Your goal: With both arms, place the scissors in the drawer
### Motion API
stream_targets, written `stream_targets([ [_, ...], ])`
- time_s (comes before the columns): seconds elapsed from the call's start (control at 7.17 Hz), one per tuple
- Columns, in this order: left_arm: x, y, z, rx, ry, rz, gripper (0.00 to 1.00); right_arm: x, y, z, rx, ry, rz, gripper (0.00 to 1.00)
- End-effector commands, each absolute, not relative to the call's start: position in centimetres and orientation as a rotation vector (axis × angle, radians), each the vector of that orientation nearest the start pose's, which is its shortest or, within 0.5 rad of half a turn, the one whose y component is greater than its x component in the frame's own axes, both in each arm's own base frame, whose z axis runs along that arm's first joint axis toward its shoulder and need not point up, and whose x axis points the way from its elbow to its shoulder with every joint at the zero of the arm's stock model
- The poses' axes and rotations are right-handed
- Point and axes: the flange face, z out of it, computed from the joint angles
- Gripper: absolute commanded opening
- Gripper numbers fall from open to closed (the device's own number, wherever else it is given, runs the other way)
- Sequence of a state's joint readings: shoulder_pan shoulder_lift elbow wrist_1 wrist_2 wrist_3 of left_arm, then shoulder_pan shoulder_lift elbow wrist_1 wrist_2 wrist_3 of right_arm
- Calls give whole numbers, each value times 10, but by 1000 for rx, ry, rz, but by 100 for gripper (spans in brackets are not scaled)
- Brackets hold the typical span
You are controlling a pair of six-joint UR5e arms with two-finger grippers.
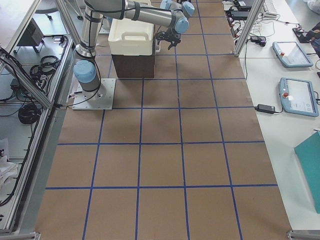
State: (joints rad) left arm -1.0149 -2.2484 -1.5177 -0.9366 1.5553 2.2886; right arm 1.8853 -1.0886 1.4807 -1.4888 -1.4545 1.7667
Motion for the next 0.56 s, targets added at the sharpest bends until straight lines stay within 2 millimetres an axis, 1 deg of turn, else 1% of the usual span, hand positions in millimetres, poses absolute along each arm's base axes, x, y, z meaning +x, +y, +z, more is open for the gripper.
stream_targets([
  [0.0,247,-654,168,-2402,-2040,29,4,326,-536,259,2282,2523,533,100],
  [0.28,245,-654,170,-2405,-2039,37,4,330,-552,269,2174,2504,400,100],
  [0.42,247,-653,164,-2396,-2035,23,15,330,-555,271,2135,2525,386,100],
])
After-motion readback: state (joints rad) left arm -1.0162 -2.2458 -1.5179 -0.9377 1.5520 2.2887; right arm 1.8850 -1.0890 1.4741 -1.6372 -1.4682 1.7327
